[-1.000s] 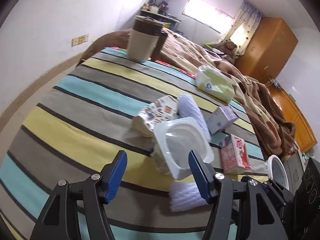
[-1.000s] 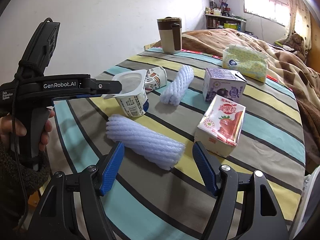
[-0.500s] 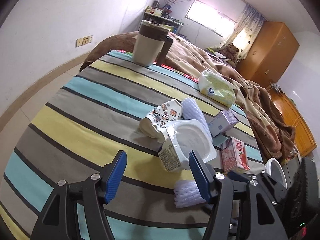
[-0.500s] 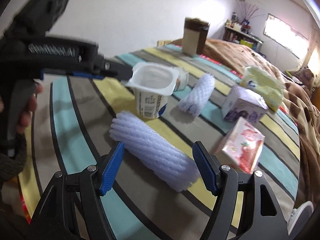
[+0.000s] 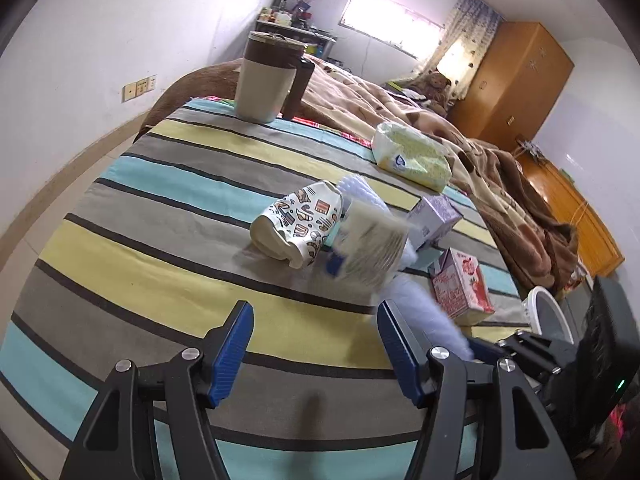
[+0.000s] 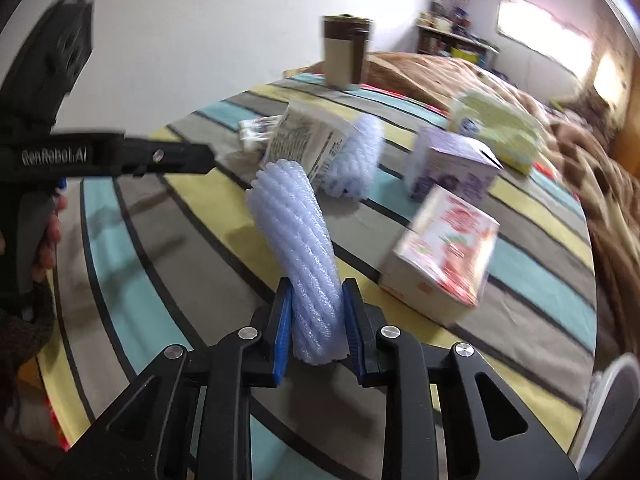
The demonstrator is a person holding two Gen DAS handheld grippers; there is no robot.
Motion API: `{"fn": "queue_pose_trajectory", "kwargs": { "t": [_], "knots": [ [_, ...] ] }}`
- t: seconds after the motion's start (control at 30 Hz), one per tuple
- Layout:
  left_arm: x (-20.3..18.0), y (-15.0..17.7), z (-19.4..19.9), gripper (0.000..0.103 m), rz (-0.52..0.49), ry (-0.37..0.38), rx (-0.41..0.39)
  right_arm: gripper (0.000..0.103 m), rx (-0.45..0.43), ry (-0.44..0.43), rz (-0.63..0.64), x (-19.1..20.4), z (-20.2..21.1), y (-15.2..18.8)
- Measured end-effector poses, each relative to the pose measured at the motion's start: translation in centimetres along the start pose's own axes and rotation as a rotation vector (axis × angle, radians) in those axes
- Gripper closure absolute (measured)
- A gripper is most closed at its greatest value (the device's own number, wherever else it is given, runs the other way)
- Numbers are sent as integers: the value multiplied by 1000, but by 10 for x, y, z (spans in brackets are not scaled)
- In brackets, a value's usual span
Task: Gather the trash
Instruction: 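Grasp the white yogurt cup with left tool while right tool grasps the white foam net sleeve, then carry the yogurt cup and foam net sleeve over the wastebasket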
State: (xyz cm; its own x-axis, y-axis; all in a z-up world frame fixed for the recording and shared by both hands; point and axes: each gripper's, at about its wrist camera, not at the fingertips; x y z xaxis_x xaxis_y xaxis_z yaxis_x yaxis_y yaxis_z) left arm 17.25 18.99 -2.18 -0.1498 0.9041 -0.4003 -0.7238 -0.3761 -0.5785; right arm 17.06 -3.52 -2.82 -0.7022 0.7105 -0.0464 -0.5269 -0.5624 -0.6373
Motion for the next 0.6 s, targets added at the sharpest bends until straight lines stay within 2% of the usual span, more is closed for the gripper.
{"fn": "queue_pose_trajectory", "kwargs": {
  "t": [0.13, 0.27, 0.43, 0.5, 0.6],
  "knots": [
    [-7, -5, -10, 39, -18, -3, 12, 78, -7, -8, -124, -16, 8, 13],
    [-23, -9, -18, 39, -68, 27, 5, 78, -27, 6, -206, -26, 18, 21],
    [-46, -15, -36, 39, -146, -23, 2, 78, -29, 44, -264, -35, 23, 31],
    [-51, -20, -45, 39, -145, -16, 13, 78, -26, 43, -291, -40, 22, 34],
    [-60, -23, -53, 39, -182, -48, 2, 78, -26, 41, -327, -47, 20, 39]
  ]
}}
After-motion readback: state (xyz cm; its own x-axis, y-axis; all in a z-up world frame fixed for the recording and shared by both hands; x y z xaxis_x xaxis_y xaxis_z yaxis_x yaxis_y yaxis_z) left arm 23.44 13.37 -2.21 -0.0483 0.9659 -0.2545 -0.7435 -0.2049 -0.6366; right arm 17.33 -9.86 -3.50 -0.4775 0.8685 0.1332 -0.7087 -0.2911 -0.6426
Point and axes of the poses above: each gripper's, at about its wrist camera, not at the fingertips, and z roughly against the way its jaws point, x to its left, y to its underside, and after that the axes turned 6 degrees about z, right-handed
